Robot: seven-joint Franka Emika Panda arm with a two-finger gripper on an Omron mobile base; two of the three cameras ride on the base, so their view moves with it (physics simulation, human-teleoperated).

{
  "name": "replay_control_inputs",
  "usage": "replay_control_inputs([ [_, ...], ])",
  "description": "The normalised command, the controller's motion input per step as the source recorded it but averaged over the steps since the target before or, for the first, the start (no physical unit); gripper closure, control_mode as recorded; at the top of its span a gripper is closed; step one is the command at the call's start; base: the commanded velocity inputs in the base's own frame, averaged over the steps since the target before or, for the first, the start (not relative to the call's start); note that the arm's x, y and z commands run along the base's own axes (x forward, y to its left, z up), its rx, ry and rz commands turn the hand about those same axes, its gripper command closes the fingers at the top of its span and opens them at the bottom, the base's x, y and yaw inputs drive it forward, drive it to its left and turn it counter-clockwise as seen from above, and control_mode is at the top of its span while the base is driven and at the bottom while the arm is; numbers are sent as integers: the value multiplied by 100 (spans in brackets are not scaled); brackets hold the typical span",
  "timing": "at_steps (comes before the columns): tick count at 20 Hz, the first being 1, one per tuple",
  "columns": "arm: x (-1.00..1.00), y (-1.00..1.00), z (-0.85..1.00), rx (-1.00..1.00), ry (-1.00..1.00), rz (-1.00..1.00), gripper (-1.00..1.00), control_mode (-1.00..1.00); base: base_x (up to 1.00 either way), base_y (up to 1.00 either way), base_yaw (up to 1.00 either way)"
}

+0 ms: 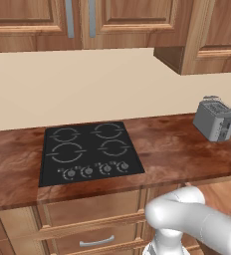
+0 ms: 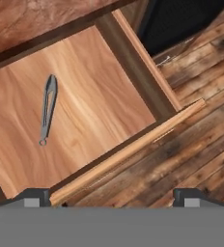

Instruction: Take the tongs from the drawer on the right and place them on the dining counter next to the tray containing the hot dog.

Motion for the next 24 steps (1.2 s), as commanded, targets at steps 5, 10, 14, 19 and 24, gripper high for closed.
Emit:
replay_control_inputs([
  [5,5,36,0,1,3,3,-100,-100,0,0,0],
  [10,9,12,0,0,0,4,-100,-100,0,0,0],
  [14,20,77,-2,0,0,18,-100,-100,0,0,0],
  [19,6,73,0,4,0,21,-100,-100,0,0,0],
  [24,0,40,-5,1,0,29,-100,-100,0,0,0],
])
